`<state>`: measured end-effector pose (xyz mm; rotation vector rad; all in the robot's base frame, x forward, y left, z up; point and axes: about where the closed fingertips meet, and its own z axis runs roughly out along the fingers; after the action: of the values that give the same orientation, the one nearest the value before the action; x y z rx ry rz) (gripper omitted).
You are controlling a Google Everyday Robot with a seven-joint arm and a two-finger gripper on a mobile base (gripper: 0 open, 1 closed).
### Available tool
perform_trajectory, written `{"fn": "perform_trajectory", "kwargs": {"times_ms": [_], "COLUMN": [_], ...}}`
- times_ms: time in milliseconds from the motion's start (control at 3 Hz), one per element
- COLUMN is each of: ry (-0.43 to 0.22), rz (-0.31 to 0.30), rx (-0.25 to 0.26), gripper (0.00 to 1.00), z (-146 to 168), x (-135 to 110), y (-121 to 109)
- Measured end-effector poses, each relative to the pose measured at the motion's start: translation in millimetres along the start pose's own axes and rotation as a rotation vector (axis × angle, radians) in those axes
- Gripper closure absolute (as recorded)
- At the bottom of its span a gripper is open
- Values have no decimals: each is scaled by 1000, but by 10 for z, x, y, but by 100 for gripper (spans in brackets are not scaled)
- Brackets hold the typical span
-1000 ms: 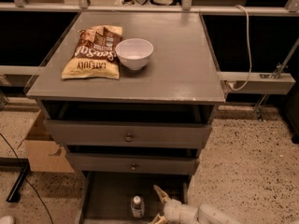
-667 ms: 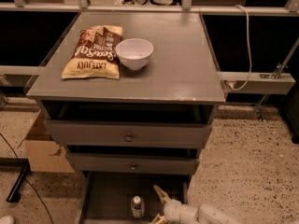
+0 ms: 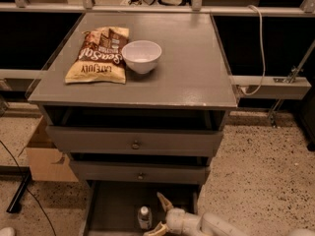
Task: Pick blue plastic bottle from bottom drawer and place on counter
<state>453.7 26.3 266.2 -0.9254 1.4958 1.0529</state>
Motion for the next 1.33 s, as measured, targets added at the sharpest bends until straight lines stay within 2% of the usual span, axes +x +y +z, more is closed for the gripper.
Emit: {"fn": "perform_trajectory", "kwargs": {"times_ms": [333,667,1333], "ry": [0,24,7], "rz": [0,20,35], "rx": [0,-45,-60], "gripper": [0,0,3], "z": [1,315,397], "x": [0,141,168], "y": [-1,137,139]}}
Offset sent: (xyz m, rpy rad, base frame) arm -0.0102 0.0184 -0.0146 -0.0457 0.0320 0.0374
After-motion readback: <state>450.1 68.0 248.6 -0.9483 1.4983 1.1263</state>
